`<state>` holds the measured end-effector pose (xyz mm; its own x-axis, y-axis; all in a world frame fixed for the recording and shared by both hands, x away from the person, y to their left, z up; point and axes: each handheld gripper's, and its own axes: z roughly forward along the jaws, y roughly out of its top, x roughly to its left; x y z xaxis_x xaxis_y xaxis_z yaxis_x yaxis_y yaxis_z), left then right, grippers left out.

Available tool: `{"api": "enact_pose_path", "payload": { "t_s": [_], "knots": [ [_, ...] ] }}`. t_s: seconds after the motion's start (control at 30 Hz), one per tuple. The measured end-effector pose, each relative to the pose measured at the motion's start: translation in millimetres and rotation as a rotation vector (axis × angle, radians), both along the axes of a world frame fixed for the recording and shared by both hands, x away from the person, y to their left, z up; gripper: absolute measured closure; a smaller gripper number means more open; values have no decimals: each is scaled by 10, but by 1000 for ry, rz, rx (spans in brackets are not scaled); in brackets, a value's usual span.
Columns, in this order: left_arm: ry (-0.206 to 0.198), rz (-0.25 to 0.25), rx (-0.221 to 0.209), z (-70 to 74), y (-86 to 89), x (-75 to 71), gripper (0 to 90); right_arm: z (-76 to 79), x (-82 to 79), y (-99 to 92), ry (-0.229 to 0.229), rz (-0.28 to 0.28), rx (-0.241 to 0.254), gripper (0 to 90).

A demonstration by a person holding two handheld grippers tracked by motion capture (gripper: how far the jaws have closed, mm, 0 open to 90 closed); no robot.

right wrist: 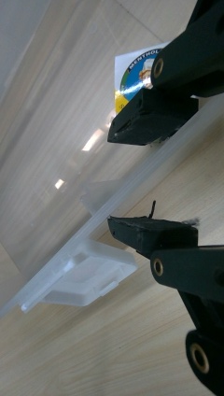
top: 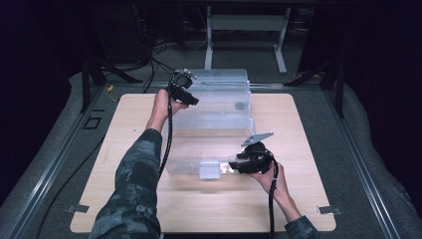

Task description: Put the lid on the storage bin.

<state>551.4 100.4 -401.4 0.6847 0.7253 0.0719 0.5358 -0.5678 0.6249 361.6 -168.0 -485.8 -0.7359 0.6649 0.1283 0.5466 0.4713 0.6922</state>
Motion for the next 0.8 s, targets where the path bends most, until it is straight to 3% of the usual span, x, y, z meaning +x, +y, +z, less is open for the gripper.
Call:
{"api": "enact_pose_path", "payload": {
  "t_s": [0.17, 0.3, 0.8],
  "knots": [
    [4, -22, 23, 14, -10, -3, 626, -16, -9, 2, -21, 2, 14, 529],
    [1, -49, 85, 39, -59, -6, 664, -14, -23, 23, -30, -11, 5, 528],
    [6, -90, 114, 114, -72, -54, 724, -26, -52, 45, -49, -46, 10, 512]
  ]
}}
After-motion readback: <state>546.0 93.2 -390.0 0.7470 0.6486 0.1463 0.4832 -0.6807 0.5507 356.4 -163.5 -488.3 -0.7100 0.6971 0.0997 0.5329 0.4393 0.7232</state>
